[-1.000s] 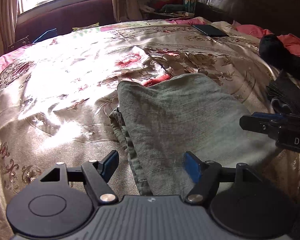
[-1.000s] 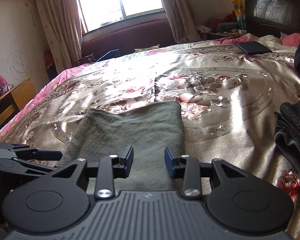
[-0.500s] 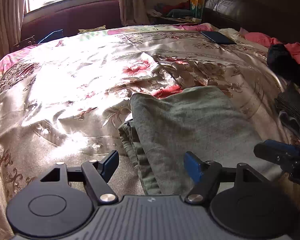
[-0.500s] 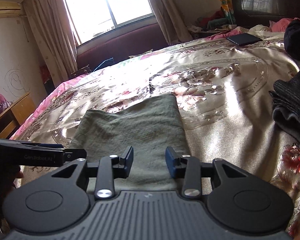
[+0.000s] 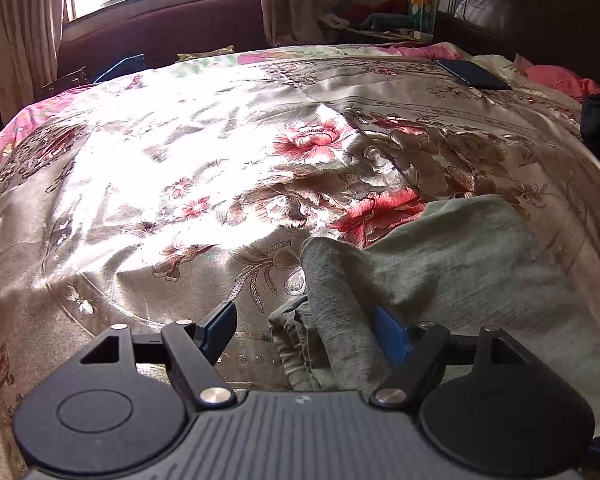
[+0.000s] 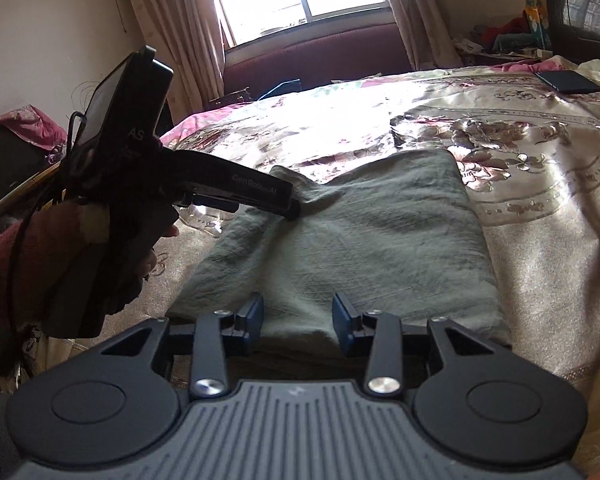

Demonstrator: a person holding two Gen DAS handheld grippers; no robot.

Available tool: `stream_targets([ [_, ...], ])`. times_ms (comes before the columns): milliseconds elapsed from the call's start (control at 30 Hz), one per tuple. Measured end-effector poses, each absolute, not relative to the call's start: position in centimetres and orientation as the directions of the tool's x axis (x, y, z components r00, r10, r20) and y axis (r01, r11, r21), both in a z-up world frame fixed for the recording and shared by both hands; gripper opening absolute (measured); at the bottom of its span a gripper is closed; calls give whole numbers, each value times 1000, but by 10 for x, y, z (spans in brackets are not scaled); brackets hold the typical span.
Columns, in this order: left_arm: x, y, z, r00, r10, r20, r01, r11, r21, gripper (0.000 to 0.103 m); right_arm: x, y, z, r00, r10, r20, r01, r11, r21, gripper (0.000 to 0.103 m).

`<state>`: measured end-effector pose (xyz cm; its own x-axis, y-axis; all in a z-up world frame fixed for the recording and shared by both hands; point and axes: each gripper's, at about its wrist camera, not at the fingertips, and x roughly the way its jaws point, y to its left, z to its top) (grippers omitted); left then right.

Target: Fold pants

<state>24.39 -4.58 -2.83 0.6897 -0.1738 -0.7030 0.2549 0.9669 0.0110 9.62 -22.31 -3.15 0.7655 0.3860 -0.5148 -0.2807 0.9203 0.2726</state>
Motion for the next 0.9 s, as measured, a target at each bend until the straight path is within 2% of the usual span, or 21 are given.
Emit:
stream_targets([
  [67,242,-45,-23,694,-174,-699,258,966,16,88,90,-220,-26,774,393,-496,-298,918,262,43],
  [133,239,-42,-18,690,-201,-695,280,960,0,88,82,-211,-19,781,403,-476,-337,915,222,53],
  [300,244,-40,-20,653,-247,-716,323,946,-31,88,70,-177,-13,749,457,-479,-456,881,128,55],
  [433,252,-30,-28,626,-285,-726,311,945,-103,87,70,-148,-22,768,384,-512,-475,878,-53,56],
  [500,254,-29,-30,618,-301,-726,316,941,-121,87,75,-142,-26,775,349,-526,-465,880,-102,54],
  [567,256,-31,-32,619,-305,-724,329,937,-114,88,80,-144,-27,767,340,-545,-451,889,-80,41],
  [600,258,-33,-32,618,-307,-724,334,936,-111,87,84,-147,-27,760,338,-555,-442,895,-60,30],
  [633,259,-33,-32,618,-313,-721,341,933,-114,81,84,-151,-26,754,342,-561,-433,901,-33,25],
  [667,260,-35,-30,617,-324,-717,354,928,-115,68,83,-155,-25,749,352,-561,-426,905,0,21],
  [733,262,-39,-27,614,-324,-720,370,923,-101,58,84,-164,-19,744,371,-557,-409,911,60,12],
  [767,263,-41,-26,613,-329,-719,380,920,-97,49,85,-167,-15,744,376,-553,-399,913,83,11],
  [867,270,-40,-17,608,-349,-713,385,915,-119,29,91,-175,0,750,399,-528,-383,912,145,8],
  [900,272,-38,-14,611,-358,-706,383,914,-132,28,90,-175,6,758,403,-513,-383,912,150,7],
])
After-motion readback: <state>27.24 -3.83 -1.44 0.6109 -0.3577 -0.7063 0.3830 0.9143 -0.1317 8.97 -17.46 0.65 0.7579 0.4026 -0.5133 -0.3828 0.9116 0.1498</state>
